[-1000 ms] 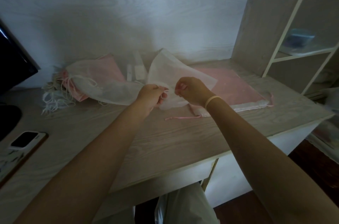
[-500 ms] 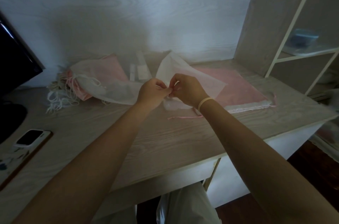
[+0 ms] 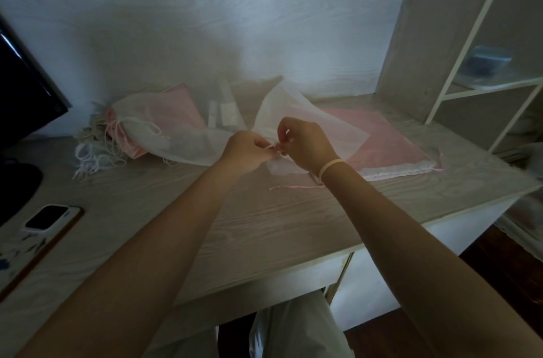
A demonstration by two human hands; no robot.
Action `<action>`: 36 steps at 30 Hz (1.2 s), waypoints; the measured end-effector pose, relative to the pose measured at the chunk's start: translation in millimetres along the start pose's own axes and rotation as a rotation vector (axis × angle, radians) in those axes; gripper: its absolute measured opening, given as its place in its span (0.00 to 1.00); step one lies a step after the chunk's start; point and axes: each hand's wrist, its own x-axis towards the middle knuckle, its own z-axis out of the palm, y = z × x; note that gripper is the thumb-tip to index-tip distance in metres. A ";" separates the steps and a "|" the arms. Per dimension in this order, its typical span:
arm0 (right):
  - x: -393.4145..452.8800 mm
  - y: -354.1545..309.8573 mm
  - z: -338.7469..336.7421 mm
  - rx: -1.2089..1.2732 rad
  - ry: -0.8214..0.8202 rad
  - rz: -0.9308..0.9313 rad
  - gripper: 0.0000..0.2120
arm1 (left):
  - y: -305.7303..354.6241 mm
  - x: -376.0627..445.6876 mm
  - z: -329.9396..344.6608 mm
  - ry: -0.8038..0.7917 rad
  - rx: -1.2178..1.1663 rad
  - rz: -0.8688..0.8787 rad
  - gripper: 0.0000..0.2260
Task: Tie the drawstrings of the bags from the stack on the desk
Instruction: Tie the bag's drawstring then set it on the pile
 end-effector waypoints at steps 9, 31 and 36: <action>-3.8 -1.7 1.1 -0.153 -0.004 -0.120 0.05 | 6.9 -1.3 -0.6 -0.017 0.009 -0.037 0.16; -6.4 -1.8 -15.2 0.795 -0.443 0.449 0.04 | 0.4 -13.4 -0.2 0.220 0.226 0.247 0.05; -4.8 -0.3 -11.1 1.123 -0.443 0.632 0.08 | 0.2 -15.8 1.3 0.230 0.018 0.237 0.11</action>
